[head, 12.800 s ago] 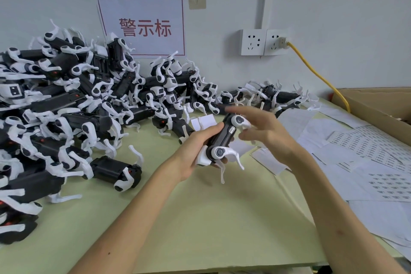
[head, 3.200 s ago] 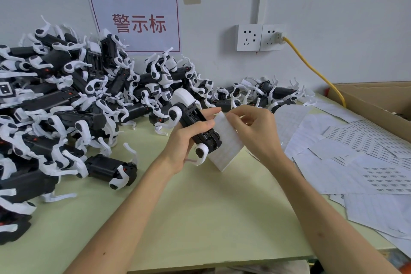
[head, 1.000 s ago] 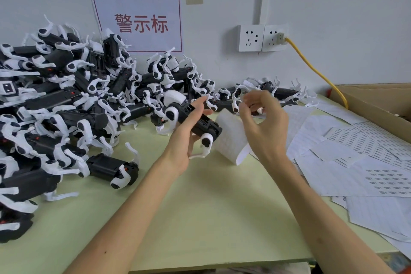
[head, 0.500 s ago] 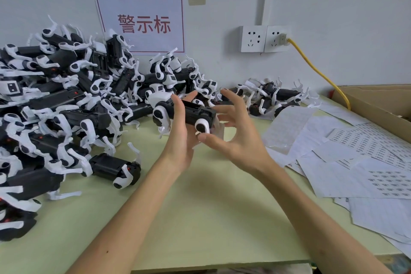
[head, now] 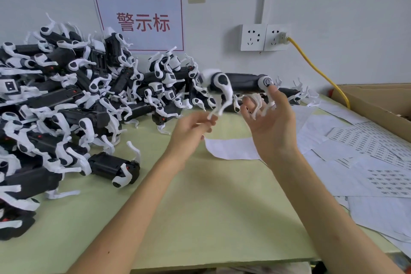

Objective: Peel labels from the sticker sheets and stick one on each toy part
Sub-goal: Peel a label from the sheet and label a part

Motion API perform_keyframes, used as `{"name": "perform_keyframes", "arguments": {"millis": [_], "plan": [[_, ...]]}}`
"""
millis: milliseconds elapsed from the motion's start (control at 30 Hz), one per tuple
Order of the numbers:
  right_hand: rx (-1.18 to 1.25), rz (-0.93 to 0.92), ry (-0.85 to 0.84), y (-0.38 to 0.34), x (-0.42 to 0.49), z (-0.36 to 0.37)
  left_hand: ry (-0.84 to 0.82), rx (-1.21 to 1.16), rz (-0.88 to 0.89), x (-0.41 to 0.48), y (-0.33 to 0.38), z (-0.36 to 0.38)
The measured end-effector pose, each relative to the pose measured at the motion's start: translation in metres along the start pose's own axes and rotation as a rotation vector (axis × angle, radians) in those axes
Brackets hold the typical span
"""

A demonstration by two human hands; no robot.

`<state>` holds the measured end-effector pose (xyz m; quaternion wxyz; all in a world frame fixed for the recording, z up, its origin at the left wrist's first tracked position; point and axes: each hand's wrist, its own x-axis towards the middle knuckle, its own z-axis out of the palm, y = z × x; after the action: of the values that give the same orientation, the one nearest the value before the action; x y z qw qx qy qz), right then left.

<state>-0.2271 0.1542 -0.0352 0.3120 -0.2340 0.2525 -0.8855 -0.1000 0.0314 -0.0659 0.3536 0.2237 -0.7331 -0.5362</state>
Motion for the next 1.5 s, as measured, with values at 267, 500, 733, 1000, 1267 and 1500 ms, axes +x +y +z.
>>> {"name": "perform_keyframes", "arguments": {"millis": [267, 500, 733, 1000, 1267, 1500], "plan": [[-0.501, 0.030, -0.090, 0.013, -0.003, 0.006, -0.314, -0.574, -0.252, 0.003, 0.013, -0.011], [-0.779, -0.184, 0.008, 0.016, -0.002, 0.001, -0.350, -0.522, -0.178, -0.001, 0.004, -0.004], [-0.718, -0.412, 0.188, 0.016, -0.005, 0.000, -0.215, -0.549, -0.186, -0.002, 0.002, 0.002], [-0.694, -0.007, -0.264, 0.013, -0.007, 0.005, -0.176, -0.605, -0.202, -0.001, 0.001, 0.003], [-0.865, -0.036, -0.238, 0.020, -0.007, 0.004, -0.178, -0.544, -0.146, -0.004, 0.002, 0.005], [-0.950, -0.159, -0.225, 0.022, -0.007, 0.004, -0.192, -0.464, -0.074, -0.004, 0.002, 0.007]]}}
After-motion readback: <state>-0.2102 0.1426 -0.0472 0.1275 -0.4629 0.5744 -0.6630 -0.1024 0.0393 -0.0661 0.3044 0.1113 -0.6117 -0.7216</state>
